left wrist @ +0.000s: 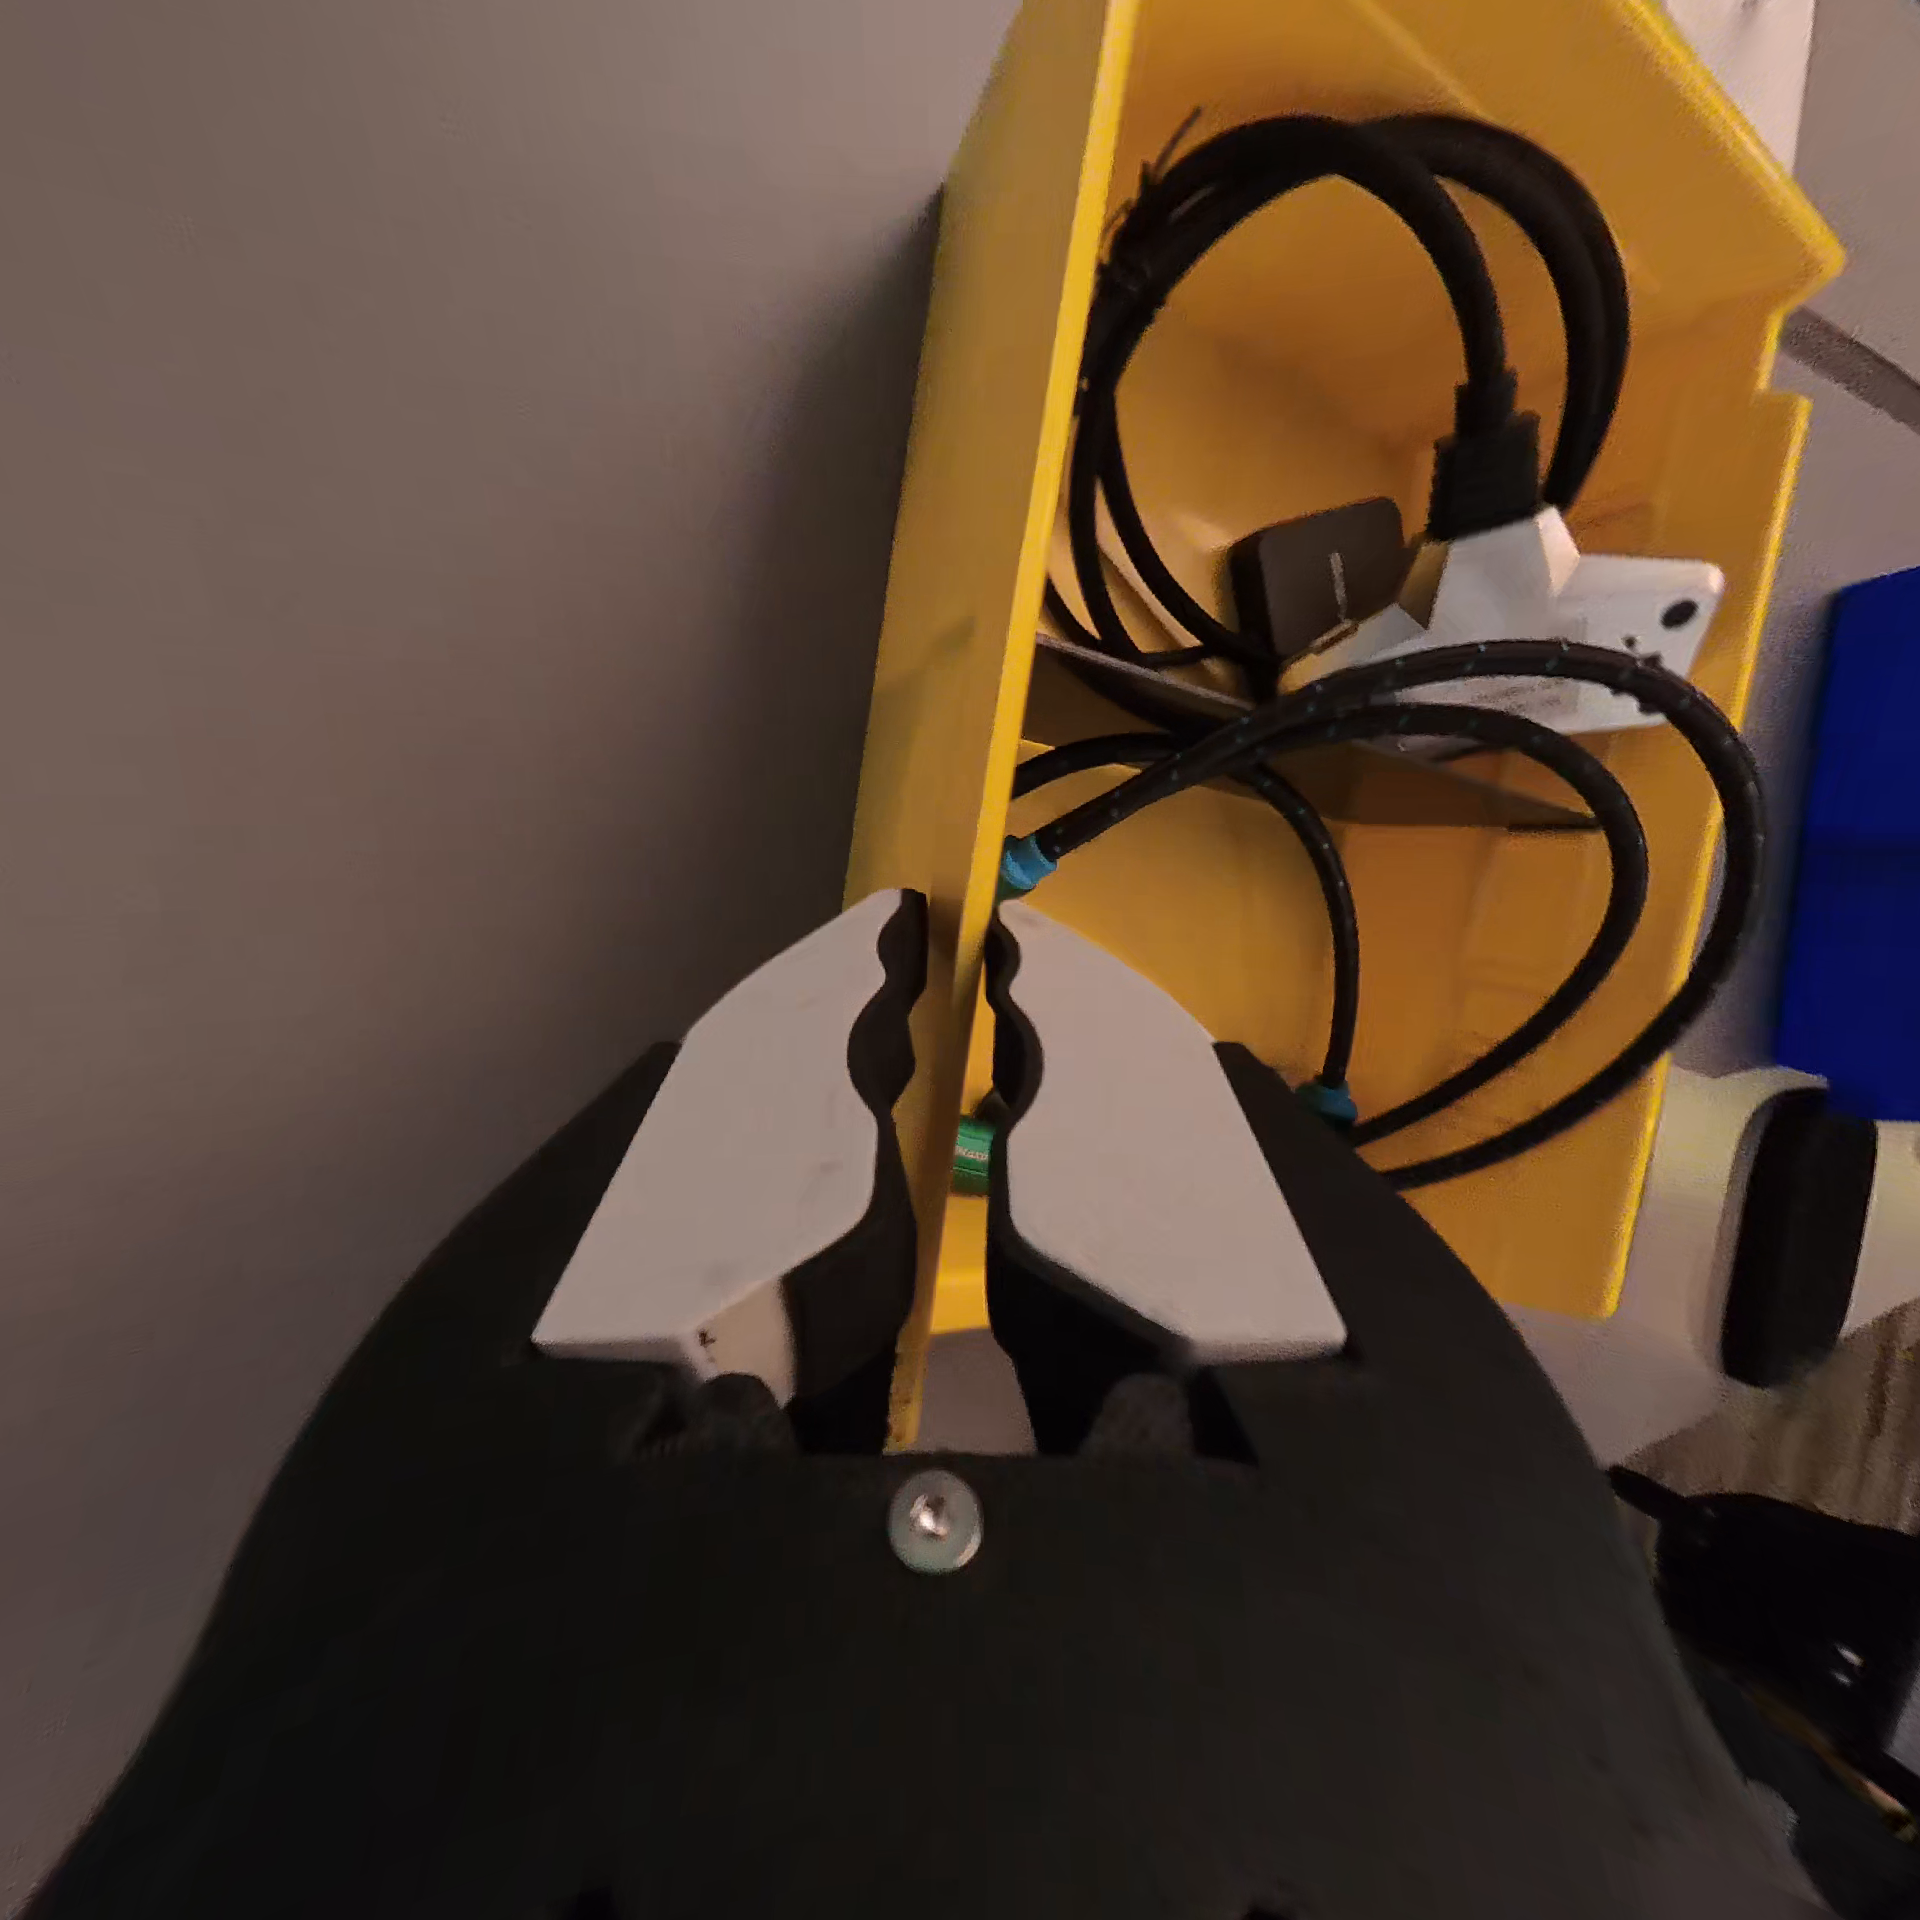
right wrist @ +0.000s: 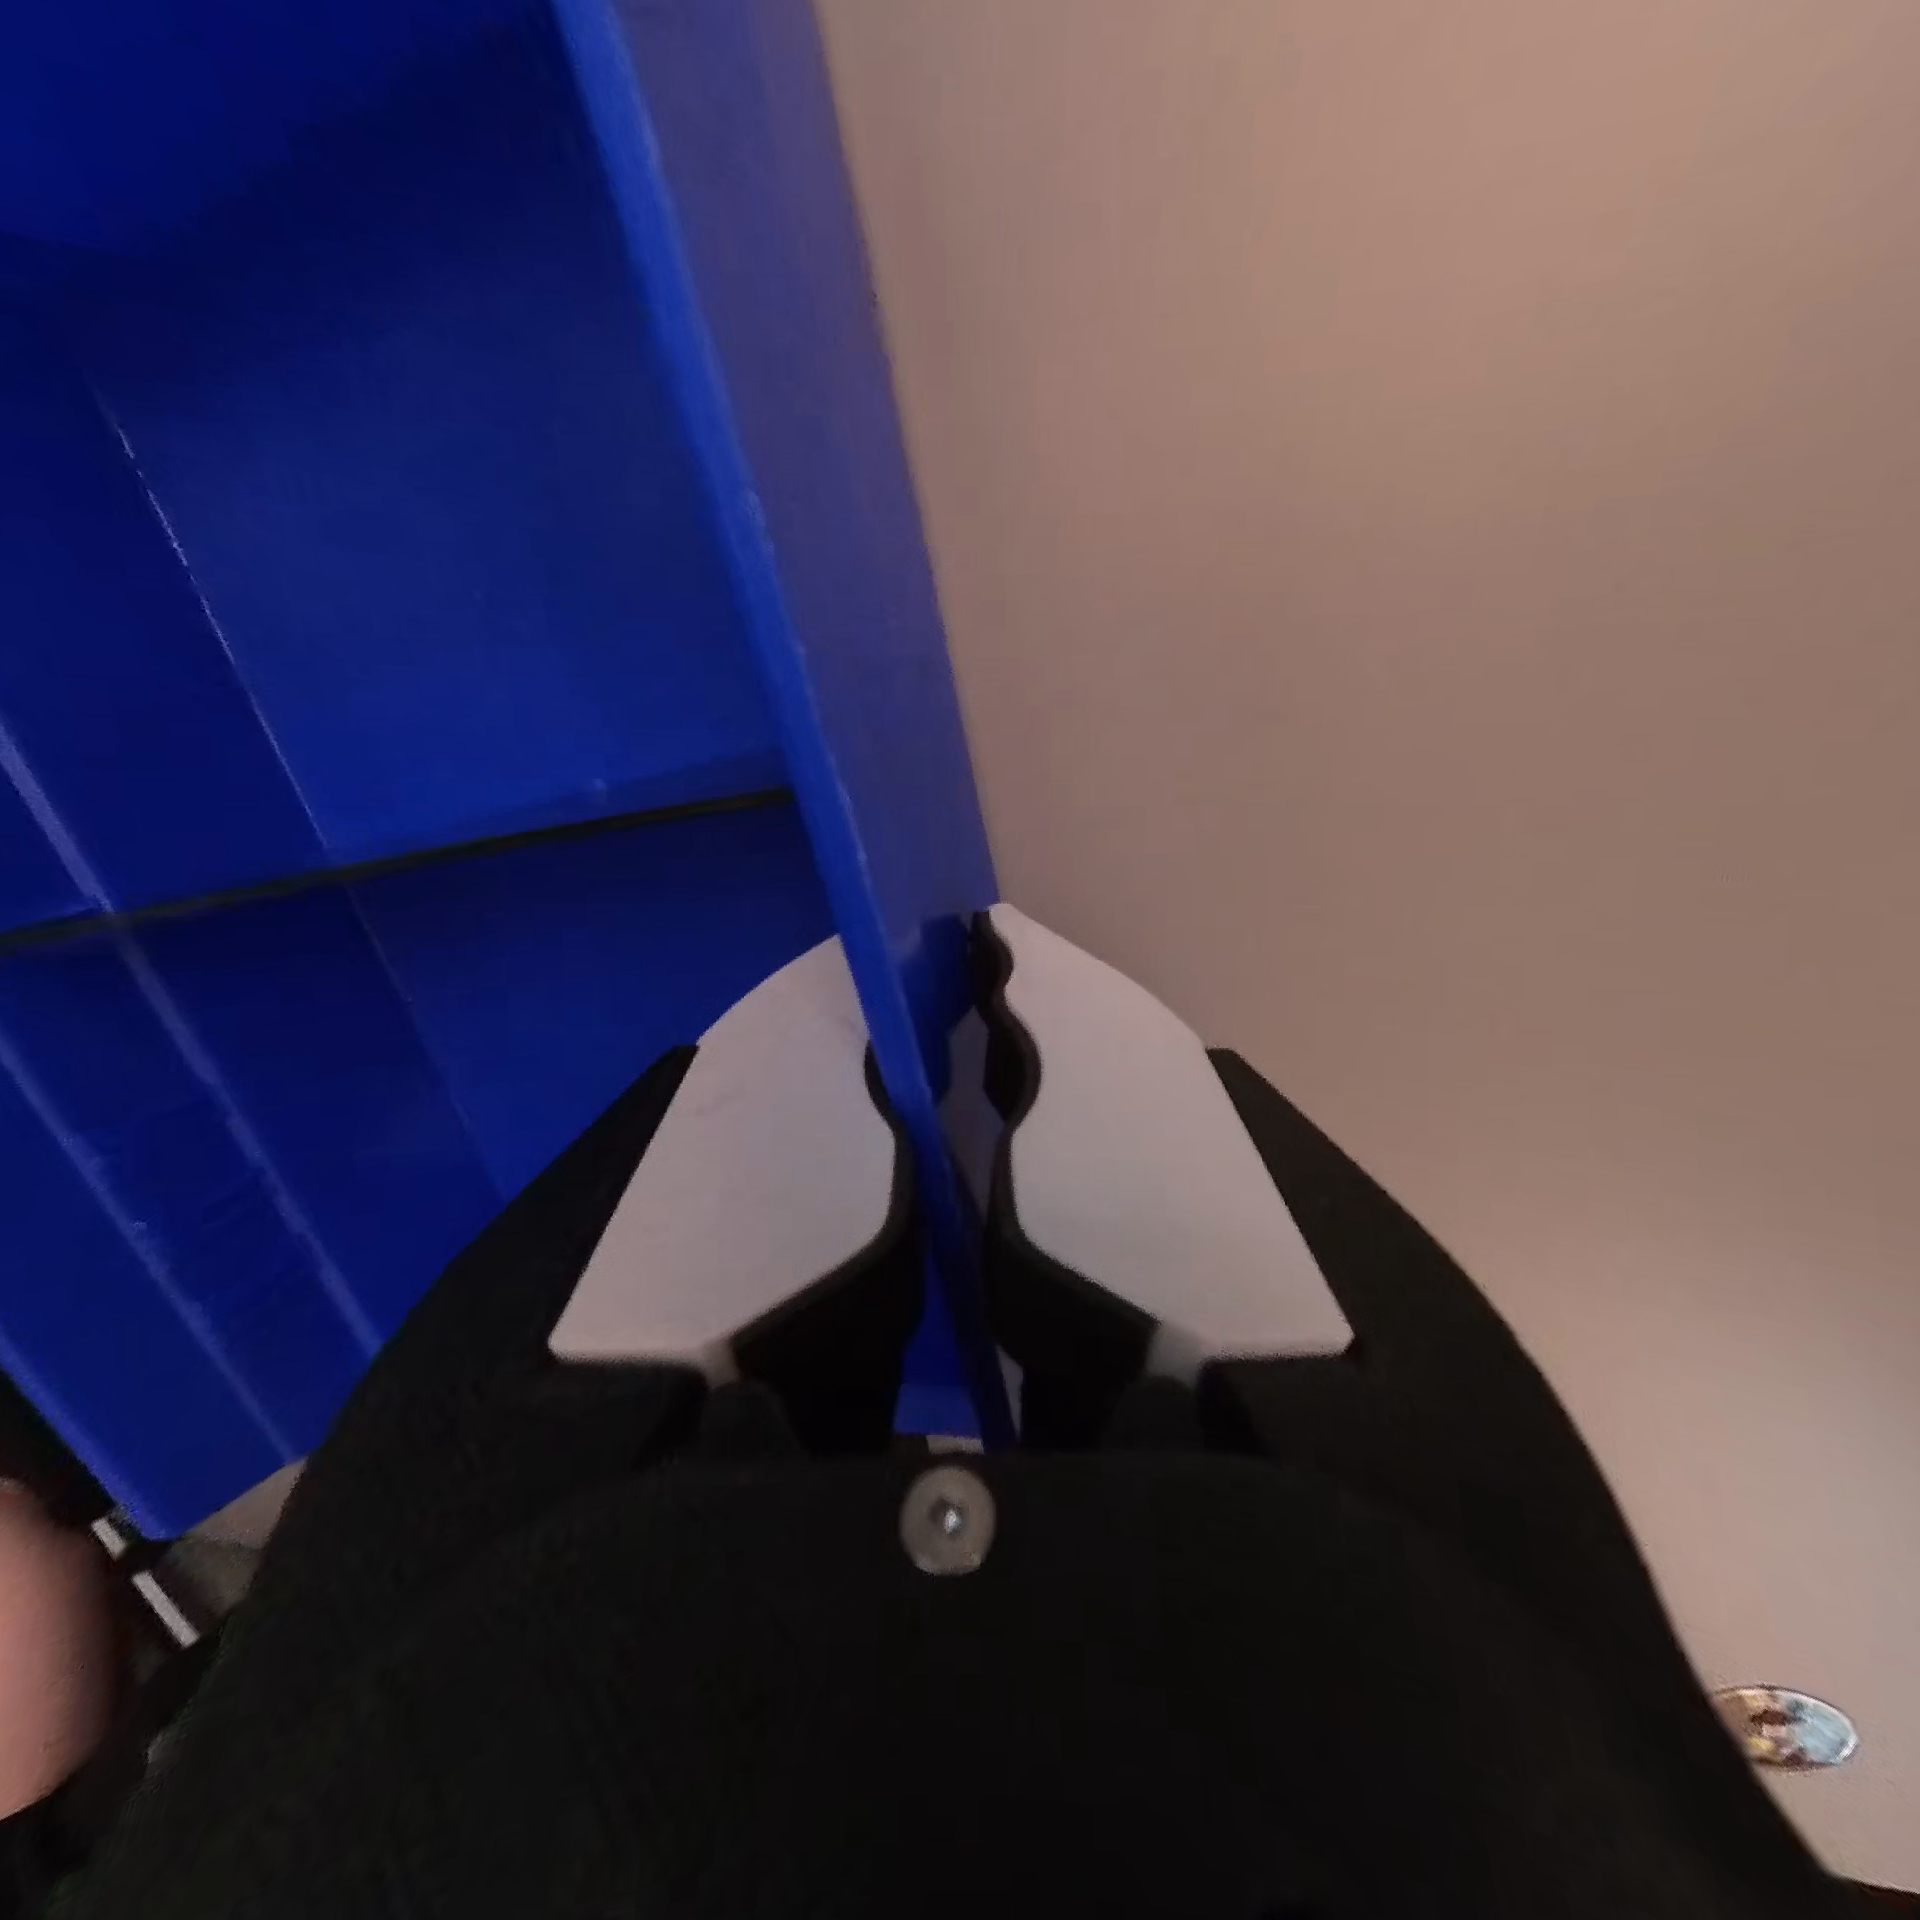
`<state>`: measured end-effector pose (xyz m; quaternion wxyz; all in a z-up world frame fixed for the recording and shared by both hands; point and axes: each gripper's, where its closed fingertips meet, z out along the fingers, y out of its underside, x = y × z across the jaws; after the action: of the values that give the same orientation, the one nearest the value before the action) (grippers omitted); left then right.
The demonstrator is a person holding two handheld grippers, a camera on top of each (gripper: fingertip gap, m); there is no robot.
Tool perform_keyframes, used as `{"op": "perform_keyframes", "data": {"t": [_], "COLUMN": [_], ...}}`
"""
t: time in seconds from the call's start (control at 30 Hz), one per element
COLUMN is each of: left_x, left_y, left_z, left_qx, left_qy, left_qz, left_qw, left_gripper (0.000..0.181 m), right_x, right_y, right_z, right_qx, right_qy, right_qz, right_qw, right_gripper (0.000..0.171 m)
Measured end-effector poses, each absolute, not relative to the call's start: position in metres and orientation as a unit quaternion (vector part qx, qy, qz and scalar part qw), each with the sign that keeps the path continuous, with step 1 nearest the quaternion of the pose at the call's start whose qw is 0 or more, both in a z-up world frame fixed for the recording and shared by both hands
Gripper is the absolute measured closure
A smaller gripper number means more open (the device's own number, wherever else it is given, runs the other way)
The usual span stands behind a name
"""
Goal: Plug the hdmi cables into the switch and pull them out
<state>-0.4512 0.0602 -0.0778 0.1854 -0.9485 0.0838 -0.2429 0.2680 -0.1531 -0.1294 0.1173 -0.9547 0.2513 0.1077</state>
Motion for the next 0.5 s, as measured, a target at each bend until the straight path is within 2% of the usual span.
{"op": "perform_keyframes", "data": {"t": [0.2, 0.5], "left_x": [-0.478, -0.464], "left_y": [0.057, 0.064], "left_z": [-0.077, -0.077], "left_qx": [-0.940, -0.934], "left_qy": [0.026, -0.012], "left_qz": [-0.272, -0.285], "left_qw": [0.203, 0.215], "left_gripper": [0.170, 0.169], "right_x": [0.286, 0.295], "right_y": [-0.170, -0.183], "right_z": [-0.130, -0.130], "right_qx": [-0.944, -0.949], "right_qy": [0.290, 0.281], "right_qz": [0.100, 0.087], "right_qw": [0.122, 0.114], "right_gripper": [0.163, 0.164]}}
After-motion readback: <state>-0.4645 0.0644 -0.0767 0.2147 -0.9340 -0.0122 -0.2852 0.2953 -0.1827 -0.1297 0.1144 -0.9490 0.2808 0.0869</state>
